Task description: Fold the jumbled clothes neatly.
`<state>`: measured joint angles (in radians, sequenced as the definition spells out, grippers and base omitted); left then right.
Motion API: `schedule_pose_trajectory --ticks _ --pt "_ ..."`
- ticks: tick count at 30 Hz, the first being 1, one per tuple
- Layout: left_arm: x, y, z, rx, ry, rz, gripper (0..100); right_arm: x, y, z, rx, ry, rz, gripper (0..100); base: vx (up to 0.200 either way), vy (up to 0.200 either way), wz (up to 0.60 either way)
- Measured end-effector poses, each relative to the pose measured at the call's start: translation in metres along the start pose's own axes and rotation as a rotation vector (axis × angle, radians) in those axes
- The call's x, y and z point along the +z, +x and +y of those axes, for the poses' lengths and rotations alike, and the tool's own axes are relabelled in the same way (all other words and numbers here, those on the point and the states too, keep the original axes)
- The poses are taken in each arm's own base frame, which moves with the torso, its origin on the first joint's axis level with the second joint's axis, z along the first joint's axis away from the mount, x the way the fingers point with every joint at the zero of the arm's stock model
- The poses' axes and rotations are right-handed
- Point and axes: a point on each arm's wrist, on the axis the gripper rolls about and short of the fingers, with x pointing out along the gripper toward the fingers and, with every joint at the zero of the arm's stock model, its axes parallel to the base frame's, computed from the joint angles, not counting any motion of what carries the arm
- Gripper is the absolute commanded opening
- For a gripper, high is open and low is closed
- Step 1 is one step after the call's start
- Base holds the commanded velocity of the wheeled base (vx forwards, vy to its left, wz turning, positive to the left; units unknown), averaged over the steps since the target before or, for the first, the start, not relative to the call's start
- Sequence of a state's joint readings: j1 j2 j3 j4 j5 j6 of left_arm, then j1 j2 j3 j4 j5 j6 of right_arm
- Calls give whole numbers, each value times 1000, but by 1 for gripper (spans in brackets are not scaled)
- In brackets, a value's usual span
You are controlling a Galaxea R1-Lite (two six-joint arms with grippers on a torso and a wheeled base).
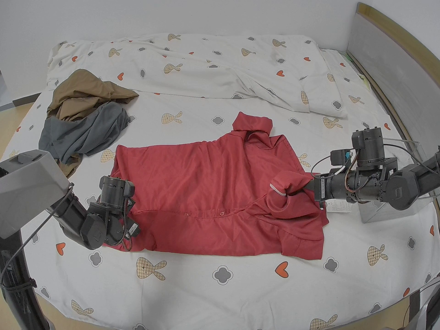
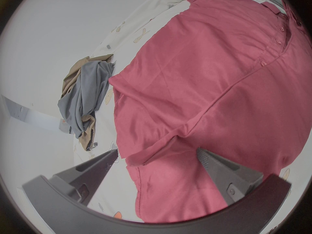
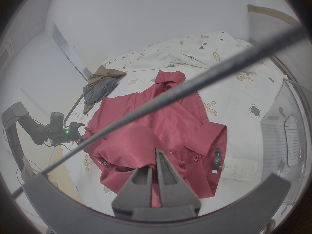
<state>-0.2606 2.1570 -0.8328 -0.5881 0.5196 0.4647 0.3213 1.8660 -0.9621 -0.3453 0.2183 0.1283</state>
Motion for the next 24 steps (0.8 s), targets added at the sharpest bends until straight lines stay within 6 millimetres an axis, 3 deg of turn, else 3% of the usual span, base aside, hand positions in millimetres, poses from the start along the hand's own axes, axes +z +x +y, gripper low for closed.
schedule_pose_trajectory --ticks 16,21,24 --pt "-18 -12 30 -62 -82 -9 100 0 3 3 9 0 4 0 0 0 0" --pt "-22 -27 43 -190 -163 -26 100 -3 0 3 10 0 11 0 0 0 0" --pt "-25 -40 52 -357 -217 -9 100 -4 -2 3 11 1 14 0 0 0 0"
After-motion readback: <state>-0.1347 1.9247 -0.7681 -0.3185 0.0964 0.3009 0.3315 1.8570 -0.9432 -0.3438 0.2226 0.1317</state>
